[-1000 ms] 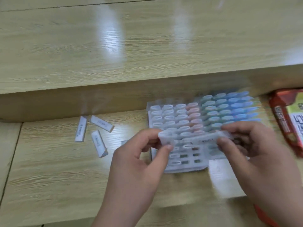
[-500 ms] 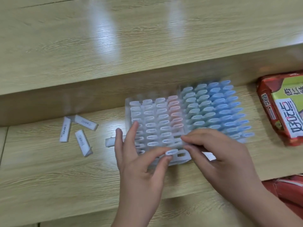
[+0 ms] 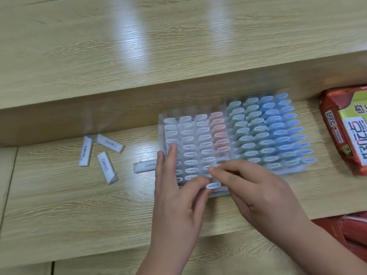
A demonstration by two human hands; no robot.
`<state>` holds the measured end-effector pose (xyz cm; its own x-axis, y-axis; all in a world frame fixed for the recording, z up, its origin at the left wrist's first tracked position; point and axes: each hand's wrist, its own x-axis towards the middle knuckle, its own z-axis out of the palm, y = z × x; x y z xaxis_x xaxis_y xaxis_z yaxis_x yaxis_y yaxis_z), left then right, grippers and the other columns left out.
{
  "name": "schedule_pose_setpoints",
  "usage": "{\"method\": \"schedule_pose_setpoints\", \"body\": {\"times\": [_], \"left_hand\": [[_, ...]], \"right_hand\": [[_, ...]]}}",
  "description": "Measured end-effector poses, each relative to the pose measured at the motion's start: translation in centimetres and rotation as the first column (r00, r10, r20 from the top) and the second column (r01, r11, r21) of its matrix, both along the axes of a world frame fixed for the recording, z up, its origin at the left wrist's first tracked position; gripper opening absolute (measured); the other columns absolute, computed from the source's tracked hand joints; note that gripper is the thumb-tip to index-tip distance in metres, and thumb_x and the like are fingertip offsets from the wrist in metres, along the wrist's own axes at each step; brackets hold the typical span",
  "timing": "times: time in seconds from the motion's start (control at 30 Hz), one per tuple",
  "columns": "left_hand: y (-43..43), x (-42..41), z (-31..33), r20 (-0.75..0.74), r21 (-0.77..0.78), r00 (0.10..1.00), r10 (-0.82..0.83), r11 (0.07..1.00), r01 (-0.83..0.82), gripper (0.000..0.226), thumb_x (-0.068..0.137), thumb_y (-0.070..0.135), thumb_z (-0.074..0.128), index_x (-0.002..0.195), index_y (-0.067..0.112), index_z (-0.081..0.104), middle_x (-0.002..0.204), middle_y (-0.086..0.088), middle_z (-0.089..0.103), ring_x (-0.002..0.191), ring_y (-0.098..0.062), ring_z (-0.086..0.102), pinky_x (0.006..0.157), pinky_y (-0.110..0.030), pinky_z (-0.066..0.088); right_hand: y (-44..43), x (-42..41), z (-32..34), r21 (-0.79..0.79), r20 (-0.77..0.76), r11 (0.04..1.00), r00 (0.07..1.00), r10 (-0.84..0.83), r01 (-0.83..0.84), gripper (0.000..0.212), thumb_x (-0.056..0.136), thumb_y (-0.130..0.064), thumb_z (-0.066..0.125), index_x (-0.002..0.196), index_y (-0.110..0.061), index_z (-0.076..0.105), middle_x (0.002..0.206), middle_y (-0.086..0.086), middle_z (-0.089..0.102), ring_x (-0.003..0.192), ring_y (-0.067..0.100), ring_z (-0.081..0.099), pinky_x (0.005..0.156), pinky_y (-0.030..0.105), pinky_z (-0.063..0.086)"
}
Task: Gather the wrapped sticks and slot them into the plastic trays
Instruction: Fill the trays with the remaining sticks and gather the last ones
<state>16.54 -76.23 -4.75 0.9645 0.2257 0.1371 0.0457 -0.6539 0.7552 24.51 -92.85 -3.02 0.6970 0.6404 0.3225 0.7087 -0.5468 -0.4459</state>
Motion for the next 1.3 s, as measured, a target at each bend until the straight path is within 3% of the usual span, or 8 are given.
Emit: {"method": "schedule_pose_setpoints", "body": {"times": [0.33, 0.4, 0.47, 0.63, 0.77, 1.03, 1.2, 1.3], "left_hand": [[-0.1, -0.6, 0.0, -0.018, -0.019, 0.999, 0.050, 0.999, -0.051, 0.014, 0.094, 0.031, 0.059, 0.102, 0.034, 0.070, 0.169, -0.004, 0.011, 0.156, -0.028, 0.001, 0.118, -0.051, 0.029], [-0.1, -0.7, -0.1, -0.006, 0.020, 0.999, 0.036, 0.999, -0.036, 0.013, 0.093, 0.029, 0.060, 0.102, 0.032, 0.070, 0.169, -0.005, 0.011, 0.156, -0.029, 0.000, 0.123, -0.037, 0.018], [-0.2, -0.6, 0.0, -0.002, 0.060, 1.000, 0.030, 0.998, -0.030, 0.013, 0.095, 0.030, 0.057, 0.101, 0.030, 0.069, 0.168, -0.007, 0.012, 0.156, -0.029, 0.000, 0.123, -0.025, 0.009], [-0.6, -0.3, -0.1, -0.007, 0.046, 1.000, 0.021, 0.999, -0.021, 0.013, 0.100, 0.034, 0.054, 0.106, 0.035, 0.066, 0.168, -0.003, 0.015, 0.156, -0.026, 0.005, 0.119, -0.046, 0.026], [-0.5, -0.6, -0.2, 0.012, 0.018, 1.000, 0.016, 1.000, -0.016, 0.011, 0.097, 0.033, 0.058, 0.106, 0.039, 0.061, 0.168, 0.000, 0.015, 0.156, -0.025, 0.005, 0.120, -0.043, 0.025], [1.7, -1.9, -1.2, 0.054, -0.033, 0.995, 0.080, 0.996, -0.078, 0.032, 0.092, 0.037, 0.064, 0.118, 0.028, 0.048, 0.164, 0.005, 0.026, 0.154, -0.017, 0.018, 0.118, -0.018, 0.023], [2.9, -1.8, -1.3, 0.018, -0.142, 0.993, 0.118, 0.983, -0.114, 0.070, 0.087, 0.043, 0.068, 0.145, 0.046, 0.030, 0.162, 0.021, 0.023, 0.150, -0.010, 0.029, 0.113, -0.036, 0.041], [2.9, -1.6, -1.5, -0.031, -0.134, 0.995, 0.094, 0.986, -0.097, 0.075, 0.090, 0.045, 0.067, 0.149, 0.055, 0.021, 0.163, 0.028, 0.016, 0.149, -0.003, 0.027, 0.108, -0.029, 0.039]], "right_hand": [[0.1, -0.7, -1.1, 0.087, -0.123, 0.996, 0.992, -0.021, 0.032, 0.040, 0.091, -0.007, 0.055, 0.129, -0.013, 0.063, 0.117, 0.002, 0.063, 0.102, 0.017, 0.063, 0.080, 0.026, 0.051], [0.0, -0.8, -1.2, 0.113, -0.105, 0.992, 0.994, -0.044, 0.056, 0.034, 0.093, -0.009, 0.054, 0.125, -0.014, 0.063, 0.118, 0.000, 0.064, 0.105, 0.017, 0.063, 0.084, 0.027, 0.051], [0.0, -0.9, -1.3, 0.141, -0.092, 0.988, 0.995, -0.042, 0.055, 0.030, 0.092, -0.006, 0.054, 0.120, -0.013, 0.063, 0.117, 0.001, 0.064, 0.106, 0.017, 0.064, 0.084, 0.030, 0.052], [0.2, -1.4, -0.9, 0.206, -0.030, 0.979, 1.000, 0.000, 0.007, 0.031, 0.090, -0.010, 0.062, 0.119, -0.019, 0.062, 0.114, 0.001, 0.065, 0.101, 0.021, 0.064, 0.079, 0.033, 0.053], [0.5, -1.4, -1.2, 0.223, -0.002, 0.975, 1.000, 0.015, -0.014, 0.017, 0.092, -0.014, 0.069, 0.110, -0.016, 0.069, 0.103, 0.001, 0.070, 0.090, 0.021, 0.066, 0.074, 0.035, 0.053], [0.3, -0.9, -1.0, 0.224, -0.005, 0.974, 0.999, -0.038, 0.038, 0.012, 0.091, -0.011, 0.069, 0.099, -0.008, 0.077, 0.097, 0.004, 0.071, 0.086, 0.021, 0.069, 0.070, 0.036, 0.055], [-0.1, -1.0, -1.0, 0.234, -0.035, 0.971, 0.999, -0.029, 0.036, 0.015, 0.093, -0.013, 0.066, 0.106, -0.016, 0.071, 0.097, 0.003, 0.070, 0.087, 0.020, 0.068, 0.070, 0.035, 0.053], [-0.2, -0.9, -1.4, 0.217, -0.061, 0.975, 0.998, -0.031, 0.043, 0.018, 0.091, -0.012, 0.067, 0.107, -0.020, 0.069, 0.100, 0.001, 0.070, 0.088, 0.019, 0.069, 0.071, 0.033, 0.054]]}}
